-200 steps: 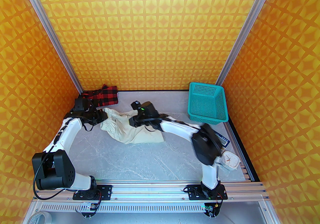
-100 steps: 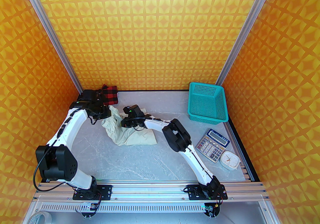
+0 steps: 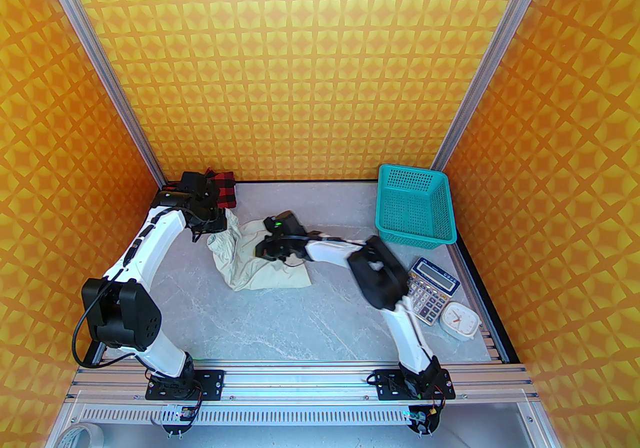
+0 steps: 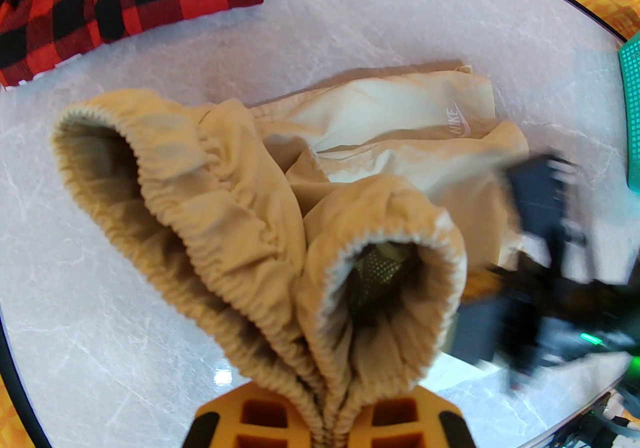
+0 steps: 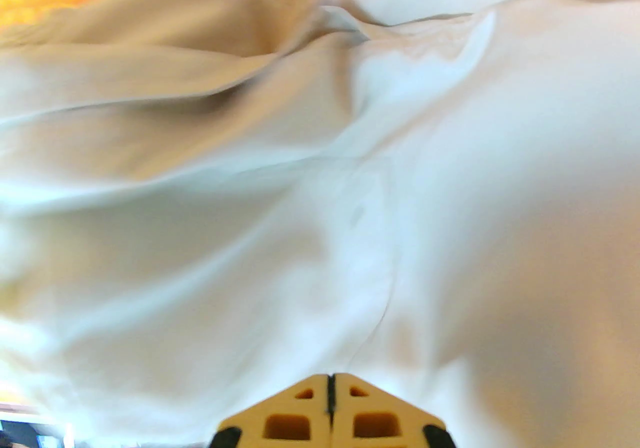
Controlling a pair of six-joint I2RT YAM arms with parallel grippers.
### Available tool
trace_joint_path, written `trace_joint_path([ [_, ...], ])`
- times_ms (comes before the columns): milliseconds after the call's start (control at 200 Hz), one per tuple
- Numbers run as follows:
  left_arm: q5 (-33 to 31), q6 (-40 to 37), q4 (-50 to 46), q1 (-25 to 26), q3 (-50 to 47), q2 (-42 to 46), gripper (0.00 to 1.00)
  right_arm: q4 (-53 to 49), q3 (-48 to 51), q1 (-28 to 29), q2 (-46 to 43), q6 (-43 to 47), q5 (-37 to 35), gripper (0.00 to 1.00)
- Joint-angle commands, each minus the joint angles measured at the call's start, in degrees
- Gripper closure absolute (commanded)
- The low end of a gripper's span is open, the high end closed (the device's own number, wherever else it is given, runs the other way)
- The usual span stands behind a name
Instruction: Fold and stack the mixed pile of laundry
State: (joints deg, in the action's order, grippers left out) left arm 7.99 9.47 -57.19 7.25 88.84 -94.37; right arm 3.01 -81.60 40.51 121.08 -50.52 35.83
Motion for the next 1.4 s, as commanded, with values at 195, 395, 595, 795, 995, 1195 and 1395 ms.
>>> trace_joint_path([
  [195,-1.52,0.35,-0.63,4.39,3.56,-1.11,1.00,9.70,3.35,7.38,6.13,-7.98,4.48,1.00],
  [395,-1.49,0.80,-1.60,6.52,6.28,-2.80,1.00,14.49,-2.57,9.12,13.49,-12.35,5.13,1.00],
  [595,-2.92,1.05,-2.31,9.63,6.81,-3.98,1.00,13.59,4.89,6.47,4.17,-9.43,2.94,1.00],
  [795,-5.49,1.34,-2.87,12.93,5.80,-4.03,1.00,11.61,20.33,1.35,-10.03,-7.74,2.06,0.98],
  [995,-9.18,3.15,-3.85,16.24,6.74,-5.50,1.00,0.35,29.31,-4.80,-20.54,-1.19,-1.30,0.95],
  [1195,-13.94,8.74,-3.53,21.47,7.50,-8.46,1.00,-10.60,32.56,-12.99,-25.64,7.11,-3.98,0.94],
  [1395,-14.90,13.09,0.26,25.54,4.83,-10.64,1.00,-22.46,30.84,-17.50,-26.56,16.28,-8.25,0.92],
])
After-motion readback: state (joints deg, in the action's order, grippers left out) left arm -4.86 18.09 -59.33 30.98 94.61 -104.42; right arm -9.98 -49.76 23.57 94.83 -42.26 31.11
